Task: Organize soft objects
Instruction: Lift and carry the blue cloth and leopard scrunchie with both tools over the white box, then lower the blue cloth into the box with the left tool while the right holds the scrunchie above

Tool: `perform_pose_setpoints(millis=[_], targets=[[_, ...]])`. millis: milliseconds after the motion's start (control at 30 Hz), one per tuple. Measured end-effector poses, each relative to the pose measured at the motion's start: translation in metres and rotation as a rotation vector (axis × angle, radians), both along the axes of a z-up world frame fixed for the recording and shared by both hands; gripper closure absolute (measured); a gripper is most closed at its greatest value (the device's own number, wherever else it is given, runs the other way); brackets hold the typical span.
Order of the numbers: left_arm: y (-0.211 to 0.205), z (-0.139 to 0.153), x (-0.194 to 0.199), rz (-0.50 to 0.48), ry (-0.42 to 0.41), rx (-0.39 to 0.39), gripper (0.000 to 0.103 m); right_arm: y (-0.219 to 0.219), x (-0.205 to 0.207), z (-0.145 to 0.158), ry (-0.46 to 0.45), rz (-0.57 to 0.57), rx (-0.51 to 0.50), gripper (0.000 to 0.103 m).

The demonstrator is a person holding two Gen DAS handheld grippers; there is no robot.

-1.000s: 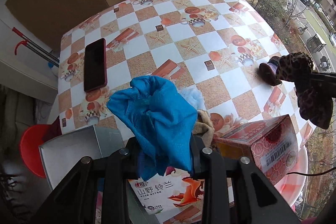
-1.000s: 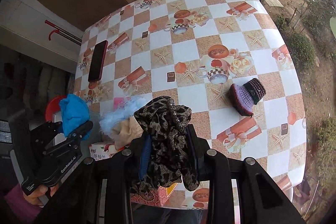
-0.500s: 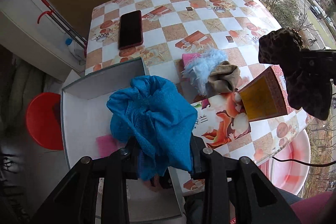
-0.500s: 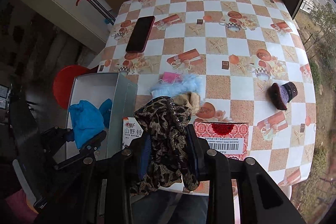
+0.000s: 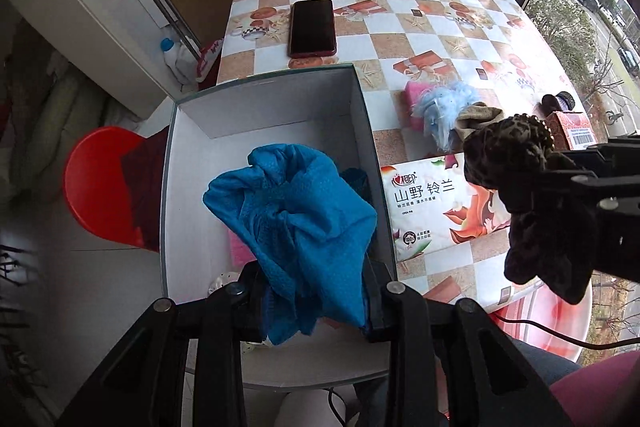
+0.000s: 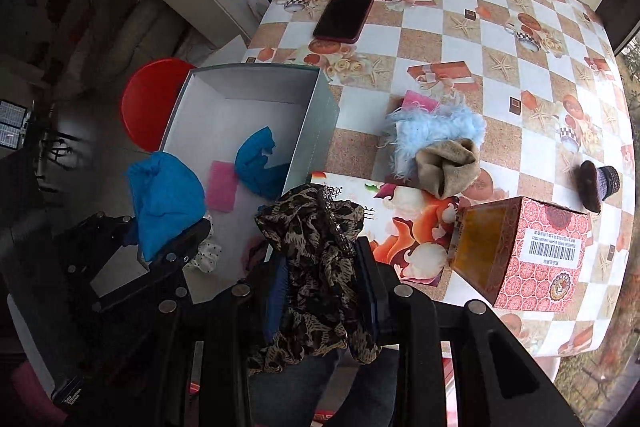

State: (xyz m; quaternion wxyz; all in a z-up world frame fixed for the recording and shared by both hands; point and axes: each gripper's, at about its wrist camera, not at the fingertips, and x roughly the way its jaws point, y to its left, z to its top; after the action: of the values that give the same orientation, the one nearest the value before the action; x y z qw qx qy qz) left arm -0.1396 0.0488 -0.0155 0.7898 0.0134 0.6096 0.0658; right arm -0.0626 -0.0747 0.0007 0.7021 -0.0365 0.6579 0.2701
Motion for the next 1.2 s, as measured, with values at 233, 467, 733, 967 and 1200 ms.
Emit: perform_pose_setpoints(millis=[233,467,733,967,1200], targets=[[0.010,0.001,-0.008,0.013,-0.005,-0.014,0.068,0.022,-0.009,-0.001,0.002,0.056,-0.016,0.070],[0.016,-0.001,-0.010,0.026,-0.007,-0.027,0.068,0.033,-0.012,-0.002,0.003,0.081,-0.031,0.070],[0.022,-0.002,-0.014,0.046,-0.009,-0.037,0.068,0.042,-0.015,-0.003,0.002,0.105,-0.045,0.070],[0.025,-0.002,-0.016,0.052,-0.011,-0.040,0.068,0.046,-0.016,-0.004,0.001,0.116,-0.051,0.070],[0.029,-0.003,-0.019,0.065,-0.010,-0.046,0.068,0.051,-0.018,-0.003,-0.001,0.129,-0.055,0.070]])
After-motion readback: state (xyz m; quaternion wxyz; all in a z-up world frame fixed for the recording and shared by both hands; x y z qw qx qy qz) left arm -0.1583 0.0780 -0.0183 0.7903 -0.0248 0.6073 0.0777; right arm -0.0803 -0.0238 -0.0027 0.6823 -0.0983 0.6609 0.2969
